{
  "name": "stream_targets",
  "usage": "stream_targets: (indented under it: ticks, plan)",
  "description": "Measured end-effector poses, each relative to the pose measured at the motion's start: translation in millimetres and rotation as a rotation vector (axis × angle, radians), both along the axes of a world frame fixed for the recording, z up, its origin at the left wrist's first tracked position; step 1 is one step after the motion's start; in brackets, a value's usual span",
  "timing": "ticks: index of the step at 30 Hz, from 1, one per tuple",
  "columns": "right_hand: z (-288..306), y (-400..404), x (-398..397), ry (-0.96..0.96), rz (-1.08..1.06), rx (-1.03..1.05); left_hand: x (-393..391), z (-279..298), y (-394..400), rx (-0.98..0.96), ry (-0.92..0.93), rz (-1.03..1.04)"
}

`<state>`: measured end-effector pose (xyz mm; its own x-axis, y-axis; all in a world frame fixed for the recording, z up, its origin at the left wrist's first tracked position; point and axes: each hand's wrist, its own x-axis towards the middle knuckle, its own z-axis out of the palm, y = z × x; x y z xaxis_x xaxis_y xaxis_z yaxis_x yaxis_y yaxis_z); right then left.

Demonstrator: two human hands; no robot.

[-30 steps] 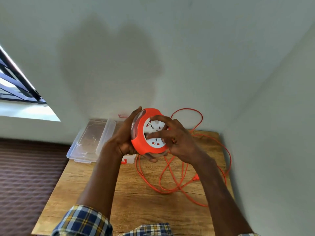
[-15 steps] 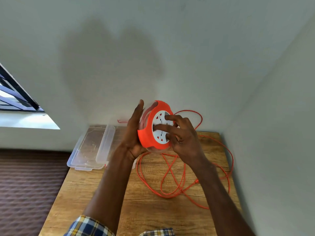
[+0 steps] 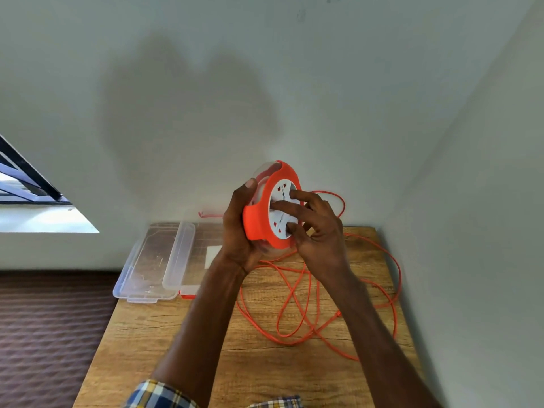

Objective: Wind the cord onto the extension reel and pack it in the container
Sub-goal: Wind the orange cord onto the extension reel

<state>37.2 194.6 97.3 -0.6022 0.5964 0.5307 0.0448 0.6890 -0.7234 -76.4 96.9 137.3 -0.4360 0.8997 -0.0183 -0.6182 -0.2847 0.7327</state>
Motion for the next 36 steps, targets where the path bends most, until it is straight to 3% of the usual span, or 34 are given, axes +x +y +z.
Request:
stream_targets:
  ticks: [5,8,10,13,16,19,24,31,36]
  plan:
    - [10.4,-8.9,-2.3,0.026,-0.031,-0.149,-5.3,-3.6,-1.4,-0.059,0.006,0.028]
    - [17.1,-20.8,-8.2,0.091,-0.078,-0.473,-7.0,-6.5,-3.0,-0.061,-0.046,0.022]
    - [18.6,-20.6,-10.3,0.044,-0.087,-0.542,-7.3,-9.8,-3.7,-0.077,-0.067,0.034]
    - [16.7,-16.1,-4.9,-0.104,-0.048,-0.38,-9.0,-17.4,-7.4,-0.09,-0.103,0.047]
    - [15.7,-7.0,2.7,-0.198,-0.085,-0.035,-14.2,-19.5,-11.7,-0.095,-0.135,0.023]
    - [9.8,5.2,8.9,-0.234,0.139,0.204,-24.9,-19.0,-17.7,-0.122,-0.17,-0.085]
    - [-1.6,1.3,8.0,-0.253,0.282,0.214,-33.5,-19.8,-25.6,-0.168,-0.222,-0.238]
    - [-0.2,-1.6,7.9,-0.269,0.115,0.241,-36.4,-16.0,-32.0,-0.238,-0.141,-0.174]
    - [-1.1,-4.9,5.6,-0.193,0.264,0.182,-34.6,-9.9,-32.4,-0.31,-0.108,-0.165]
